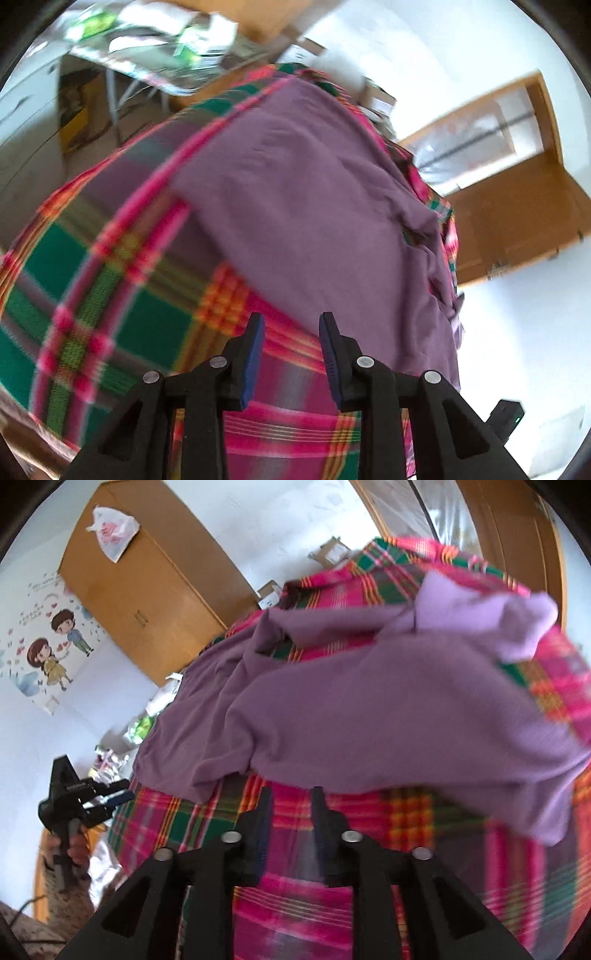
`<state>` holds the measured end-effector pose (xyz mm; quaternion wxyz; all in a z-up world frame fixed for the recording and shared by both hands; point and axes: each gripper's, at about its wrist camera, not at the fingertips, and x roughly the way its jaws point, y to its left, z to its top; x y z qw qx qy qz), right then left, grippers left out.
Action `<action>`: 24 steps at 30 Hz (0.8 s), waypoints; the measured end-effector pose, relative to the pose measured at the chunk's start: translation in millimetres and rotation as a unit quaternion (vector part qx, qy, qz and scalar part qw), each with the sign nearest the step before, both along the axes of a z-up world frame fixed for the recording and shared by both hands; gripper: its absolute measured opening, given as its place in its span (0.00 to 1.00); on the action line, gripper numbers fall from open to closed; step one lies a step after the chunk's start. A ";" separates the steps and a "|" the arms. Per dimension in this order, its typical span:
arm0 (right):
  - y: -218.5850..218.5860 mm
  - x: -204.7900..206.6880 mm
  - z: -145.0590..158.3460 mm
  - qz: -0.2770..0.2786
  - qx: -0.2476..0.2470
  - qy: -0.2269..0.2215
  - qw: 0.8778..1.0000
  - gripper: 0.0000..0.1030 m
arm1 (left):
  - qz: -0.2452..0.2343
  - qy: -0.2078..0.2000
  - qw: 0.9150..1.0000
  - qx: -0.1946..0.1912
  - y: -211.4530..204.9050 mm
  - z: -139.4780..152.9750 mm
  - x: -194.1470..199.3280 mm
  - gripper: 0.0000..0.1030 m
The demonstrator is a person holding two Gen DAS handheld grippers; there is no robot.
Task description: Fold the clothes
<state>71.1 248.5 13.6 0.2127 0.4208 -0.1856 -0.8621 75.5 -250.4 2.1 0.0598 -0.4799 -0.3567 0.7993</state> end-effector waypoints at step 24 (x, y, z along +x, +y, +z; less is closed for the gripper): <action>-86.4 -29.5 -27.9 0.024 -0.088 -0.054 0.994 0.52 | 0.072 0.009 0.992 0.105 -45.0 -27.3 -35.5 0.39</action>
